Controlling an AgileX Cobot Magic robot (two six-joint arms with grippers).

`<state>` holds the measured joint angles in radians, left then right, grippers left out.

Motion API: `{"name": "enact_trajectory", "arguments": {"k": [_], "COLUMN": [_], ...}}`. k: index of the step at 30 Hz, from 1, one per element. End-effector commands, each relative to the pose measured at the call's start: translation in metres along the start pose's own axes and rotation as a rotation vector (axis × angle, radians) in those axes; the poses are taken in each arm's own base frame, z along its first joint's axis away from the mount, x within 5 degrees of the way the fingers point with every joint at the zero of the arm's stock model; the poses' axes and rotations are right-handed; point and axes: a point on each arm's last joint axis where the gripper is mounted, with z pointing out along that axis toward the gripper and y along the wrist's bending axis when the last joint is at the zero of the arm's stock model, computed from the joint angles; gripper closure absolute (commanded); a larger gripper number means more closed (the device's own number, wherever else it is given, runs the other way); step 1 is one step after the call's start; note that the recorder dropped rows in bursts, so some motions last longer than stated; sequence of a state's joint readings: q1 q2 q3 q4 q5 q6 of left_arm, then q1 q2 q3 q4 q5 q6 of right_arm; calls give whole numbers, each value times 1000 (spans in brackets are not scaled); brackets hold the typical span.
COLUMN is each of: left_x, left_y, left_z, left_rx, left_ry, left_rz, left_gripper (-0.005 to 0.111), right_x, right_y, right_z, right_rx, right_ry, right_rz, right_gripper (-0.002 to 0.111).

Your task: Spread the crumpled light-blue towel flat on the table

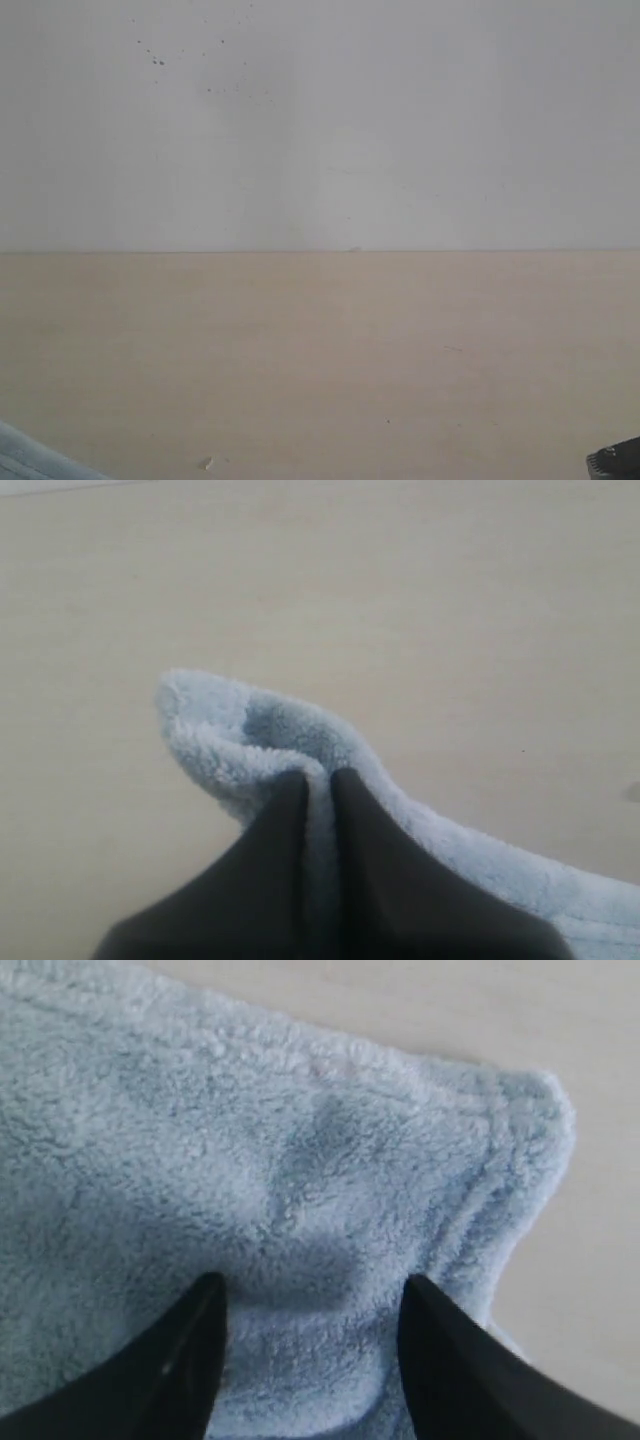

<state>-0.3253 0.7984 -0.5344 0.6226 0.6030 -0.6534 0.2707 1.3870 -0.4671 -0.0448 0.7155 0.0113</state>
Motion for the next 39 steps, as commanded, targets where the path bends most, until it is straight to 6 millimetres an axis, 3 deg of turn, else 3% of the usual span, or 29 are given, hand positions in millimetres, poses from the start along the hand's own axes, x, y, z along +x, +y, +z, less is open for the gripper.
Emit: {"name": "enact_trajectory", "arguments": {"k": [1, 9, 16, 22, 30, 34, 39], "left_x": [0, 0, 0, 0, -1, 0, -1], "left_y": [0, 0, 0, 0, 0, 0, 0], "left_z": [-1, -1, -1, -1, -1, -1, -1], "left_rx": [6, 8, 2, 1, 7, 3, 6], "left_ry": [-6, -8, 0, -3, -10, -7, -11], "left_rz": [-6, -6, -6, -3, -3, -1, -1], "left_gripper": [102, 102, 102, 102, 102, 102, 102], "right_x": [7, -13, -44, -71, -110, -111, -110], "right_y": [6, 15, 19, 20, 20, 19, 18], "right_z": [2, 7, 38, 51, 33, 22, -7], "right_rx": [-43, -101, -134, -135, -126, -125, -111], "right_ry": [35, -72, 46, -31, -149, -179, -293], "right_rz": [-23, -84, -118, -129, -190, -193, -196], "right_gripper": [57, 57, 57, 57, 57, 57, 57]}}
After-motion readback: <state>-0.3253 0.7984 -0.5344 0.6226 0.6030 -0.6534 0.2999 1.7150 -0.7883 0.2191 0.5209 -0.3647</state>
